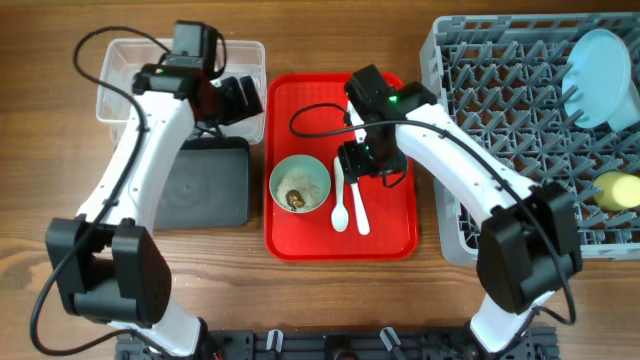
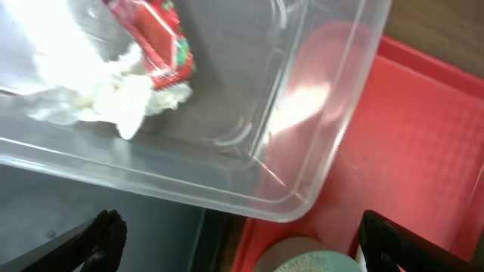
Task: Sort waste into correct bins and load items into the dishwasher rack
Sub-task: 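Reach the right gripper to the white fork and grasp it, then insert the fork into the rack with the right gripper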
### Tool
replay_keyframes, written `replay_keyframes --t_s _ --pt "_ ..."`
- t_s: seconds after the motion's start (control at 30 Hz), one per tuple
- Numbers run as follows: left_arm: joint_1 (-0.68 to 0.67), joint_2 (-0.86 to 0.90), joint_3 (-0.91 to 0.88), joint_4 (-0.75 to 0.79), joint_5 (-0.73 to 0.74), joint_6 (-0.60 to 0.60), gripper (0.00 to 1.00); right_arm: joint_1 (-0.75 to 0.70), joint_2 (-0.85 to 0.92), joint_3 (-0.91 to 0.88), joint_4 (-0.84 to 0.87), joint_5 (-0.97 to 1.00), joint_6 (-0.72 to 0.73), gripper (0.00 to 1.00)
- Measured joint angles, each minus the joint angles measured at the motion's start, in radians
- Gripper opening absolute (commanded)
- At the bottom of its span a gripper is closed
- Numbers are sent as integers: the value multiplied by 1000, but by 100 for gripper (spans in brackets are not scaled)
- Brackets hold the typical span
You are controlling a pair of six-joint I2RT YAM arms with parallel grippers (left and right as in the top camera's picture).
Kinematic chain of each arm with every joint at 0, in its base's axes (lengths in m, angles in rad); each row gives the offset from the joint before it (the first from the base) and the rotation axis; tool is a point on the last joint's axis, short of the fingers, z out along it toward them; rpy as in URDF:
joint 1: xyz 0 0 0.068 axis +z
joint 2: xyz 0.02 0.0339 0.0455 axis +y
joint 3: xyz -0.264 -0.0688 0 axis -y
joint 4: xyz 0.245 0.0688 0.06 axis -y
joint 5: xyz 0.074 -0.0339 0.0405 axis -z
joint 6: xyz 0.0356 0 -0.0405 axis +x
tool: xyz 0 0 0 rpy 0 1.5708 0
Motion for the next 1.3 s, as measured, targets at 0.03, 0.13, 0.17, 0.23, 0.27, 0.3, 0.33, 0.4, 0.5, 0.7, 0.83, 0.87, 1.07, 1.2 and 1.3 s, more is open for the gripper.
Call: replay_keyframes --t_s 0.03,0.13,0.17,0.23,0.27,0.3,0.33,0.4,0.5,0.7,0.83,0.87,1.07,1.2,1.3 --pt "8 -5 0 -4 -1 0 100 0 2 -31 29 6 12 68" --pt "15 -10 0 -7 -3 0 100 6 8 -127 89 13 35 67" --pt "15 -10 0 -7 -4 0 100 9 8 -146 116 16 39 67" --pt "15 -10 0 -8 -5 0 100 26 11 -212 187 21 49 67" --pt "15 -10 0 -8 -4 0 100 29 13 -224 195 23 50 67" --pt "15 -10 0 -7 -5 0 100 33 14 -244 216 36 52 67" --pt "15 -10 0 -8 -4 0 100 37 15 -256 218 58 55 67" --pt "15 -11 0 -8 -4 0 100 37 15 -257 224 93 72 66" --pt "15 -10 0 -8 -4 0 100 37 15 -257 240 147 113 62" --pt "15 -10 0 -11 -4 -1 100 37 15 -284 282 162 128 46" --pt "15 -10 0 -11 -4 -1 100 37 13 -288 291 163 133 18" --pt "15 -11 0 -11 -4 -1 100 37 13 -288 292 163 131 15" --pt "15 -11 0 -11 -5 -1 100 37 11 -288 289 143 135 4" --pt "15 -10 0 -11 -4 0 100 37 0 -286 243 109 132 4" --pt "15 -10 0 -11 -4 -1 100 27 -77 -286 201 87 72 4"
